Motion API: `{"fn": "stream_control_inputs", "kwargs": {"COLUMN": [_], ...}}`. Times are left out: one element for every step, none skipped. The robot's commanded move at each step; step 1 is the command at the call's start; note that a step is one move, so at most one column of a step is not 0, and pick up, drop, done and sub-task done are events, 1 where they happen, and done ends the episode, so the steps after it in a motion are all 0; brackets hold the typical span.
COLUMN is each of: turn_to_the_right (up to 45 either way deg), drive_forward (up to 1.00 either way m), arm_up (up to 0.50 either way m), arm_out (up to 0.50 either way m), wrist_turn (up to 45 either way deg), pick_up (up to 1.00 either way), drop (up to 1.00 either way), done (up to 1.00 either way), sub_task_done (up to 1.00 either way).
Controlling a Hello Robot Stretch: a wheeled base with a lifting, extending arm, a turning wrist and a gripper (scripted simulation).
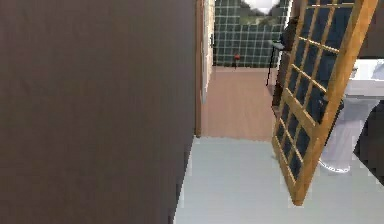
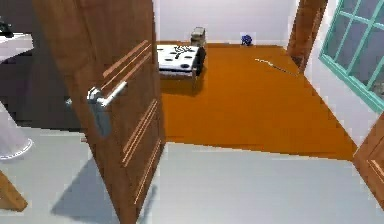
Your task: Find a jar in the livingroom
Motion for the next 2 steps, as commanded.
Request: {"fn": "stream_control_inputs", "kwargs": {"turn_to_the_right": [45.0,45.0], "drive_forward": [0.0,0.0], "arm_up": [0.0,0.0], "arm_out": [0.0,0.0], "wrist_turn": [0.0,0.0], "pick_up": [0.0,0.0], "drop": [0.0,0.0], "done": [0.0,0.0], "sub_task_done": [0.0,0.0]}}
